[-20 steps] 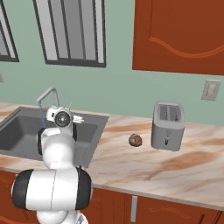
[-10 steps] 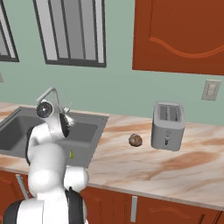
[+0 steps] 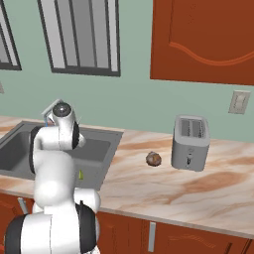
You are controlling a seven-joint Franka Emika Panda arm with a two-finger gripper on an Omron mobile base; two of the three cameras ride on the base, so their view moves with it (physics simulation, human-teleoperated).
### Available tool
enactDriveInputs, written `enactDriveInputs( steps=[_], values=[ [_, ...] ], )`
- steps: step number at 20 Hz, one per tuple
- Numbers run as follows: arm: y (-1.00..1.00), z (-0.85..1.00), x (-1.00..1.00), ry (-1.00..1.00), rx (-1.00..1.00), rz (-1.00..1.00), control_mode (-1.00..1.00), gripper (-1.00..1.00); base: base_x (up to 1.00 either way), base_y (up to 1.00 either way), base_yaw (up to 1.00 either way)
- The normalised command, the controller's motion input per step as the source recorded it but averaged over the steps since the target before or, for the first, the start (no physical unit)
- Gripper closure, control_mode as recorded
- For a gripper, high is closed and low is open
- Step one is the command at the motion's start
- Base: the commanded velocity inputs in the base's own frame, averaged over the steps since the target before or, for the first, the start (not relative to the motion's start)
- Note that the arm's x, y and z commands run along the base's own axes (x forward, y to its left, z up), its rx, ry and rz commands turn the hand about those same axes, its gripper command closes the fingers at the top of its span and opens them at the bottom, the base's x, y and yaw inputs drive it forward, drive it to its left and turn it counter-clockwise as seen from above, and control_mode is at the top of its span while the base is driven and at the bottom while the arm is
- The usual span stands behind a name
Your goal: Turn on the sink faucet. Then move the lemon wedge from the counter to the sink. Turn off the sink. Move the vegetable from the sink to the pot next to the stove. Finally move the pot to the front left burner.
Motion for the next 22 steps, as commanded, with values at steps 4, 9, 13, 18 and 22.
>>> enactDriveInputs(
  steps=[4, 9, 13, 18, 22],
  values=[
    [0.06, -0.04, 0.00, 0.24, 0.25, -0.15, -1.00, -1.00, 0.00, 0.00, 0.00],
    [0.04, 0.01, 0.00, 0.20, 0.25, -0.25, -1.00, -1.00, 0.00, 0.00, 0.00],
    [0.00, -0.07, 0.00, 0.17, 0.20, -0.26, -1.00, -1.00, 0.00, 0.00, 0.00],
    [-0.01, -0.24, 0.02, 0.13, 0.16, -0.28, -1.00, -1.00, 0.00, 0.00, 0.00],
    [-0.03, -0.05, 0.16, 0.17, 0.17, -0.28, -1.00, -1.00, 0.00, 0.00, 0.00]
  ],
)
